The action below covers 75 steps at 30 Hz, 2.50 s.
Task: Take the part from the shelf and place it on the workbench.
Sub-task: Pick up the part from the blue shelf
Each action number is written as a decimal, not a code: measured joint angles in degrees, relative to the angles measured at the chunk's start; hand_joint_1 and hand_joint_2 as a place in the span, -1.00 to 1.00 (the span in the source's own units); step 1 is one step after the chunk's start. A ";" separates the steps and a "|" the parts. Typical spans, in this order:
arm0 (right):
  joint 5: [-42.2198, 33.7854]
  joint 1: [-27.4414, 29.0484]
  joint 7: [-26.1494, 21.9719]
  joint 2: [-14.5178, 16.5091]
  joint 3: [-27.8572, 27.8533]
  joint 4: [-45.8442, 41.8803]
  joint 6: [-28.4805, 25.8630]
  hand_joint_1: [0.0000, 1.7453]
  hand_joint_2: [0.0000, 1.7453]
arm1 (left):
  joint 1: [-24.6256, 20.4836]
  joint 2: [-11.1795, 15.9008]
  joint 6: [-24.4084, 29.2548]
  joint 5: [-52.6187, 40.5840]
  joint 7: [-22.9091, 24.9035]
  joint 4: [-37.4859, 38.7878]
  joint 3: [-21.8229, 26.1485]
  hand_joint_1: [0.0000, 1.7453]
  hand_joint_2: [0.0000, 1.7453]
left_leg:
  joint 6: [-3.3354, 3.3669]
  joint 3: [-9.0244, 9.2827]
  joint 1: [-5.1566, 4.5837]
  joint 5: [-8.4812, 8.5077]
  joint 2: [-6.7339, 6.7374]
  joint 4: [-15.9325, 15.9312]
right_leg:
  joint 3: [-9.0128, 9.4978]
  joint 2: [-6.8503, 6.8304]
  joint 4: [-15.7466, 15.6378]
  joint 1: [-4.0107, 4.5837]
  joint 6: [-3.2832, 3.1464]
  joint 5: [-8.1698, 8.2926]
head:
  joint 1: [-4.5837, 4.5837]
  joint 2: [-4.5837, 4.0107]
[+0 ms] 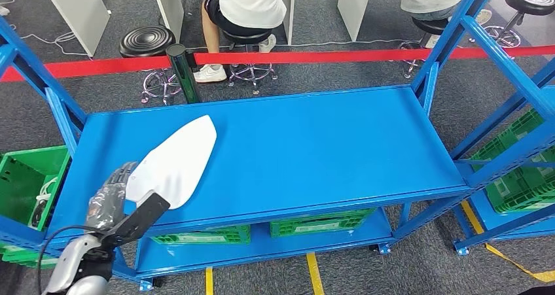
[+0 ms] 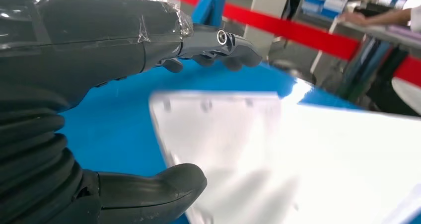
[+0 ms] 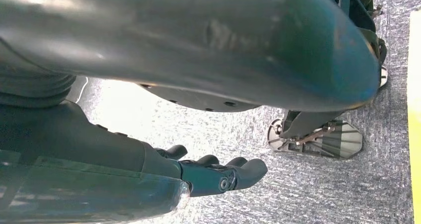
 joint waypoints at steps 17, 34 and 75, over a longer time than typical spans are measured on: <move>0.31 -0.01 0.02 -0.02 0.07 0.00 0.66 -1.00 -1.00 | -3.22 -1.80 -16.84 6.24 13.14 5.39 -3.25 -1.00 1.00 | 0.00 0.07 -0.01 0.00 0.24 -0.01 | 0.10 -0.01 0.00 0.01 -0.01 -0.01 | -0.02 0.00; -0.26 0.01 -0.25 -0.02 0.36 0.00 0.52 -1.00 -1.00 | -4.71 -2.16 -15.26 11.31 9.98 7.30 -3.90 -1.00 1.00 | 0.01 0.46 -0.02 0.01 0.76 -0.01 | 0.39 0.02 0.00 0.01 -0.02 -0.01 | -0.04 0.00; -1.00 0.05 0.02 -0.04 1.05 0.10 -0.01 -1.00 -1.00 | -5.33 -6.31 -4.08 14.53 -0.23 13.46 -5.87 1.00 1.00 | 0.04 0.58 -0.10 -0.03 0.94 -0.04 | 0.49 0.12 0.00 -0.08 -0.03 -0.02 | -0.09 0.00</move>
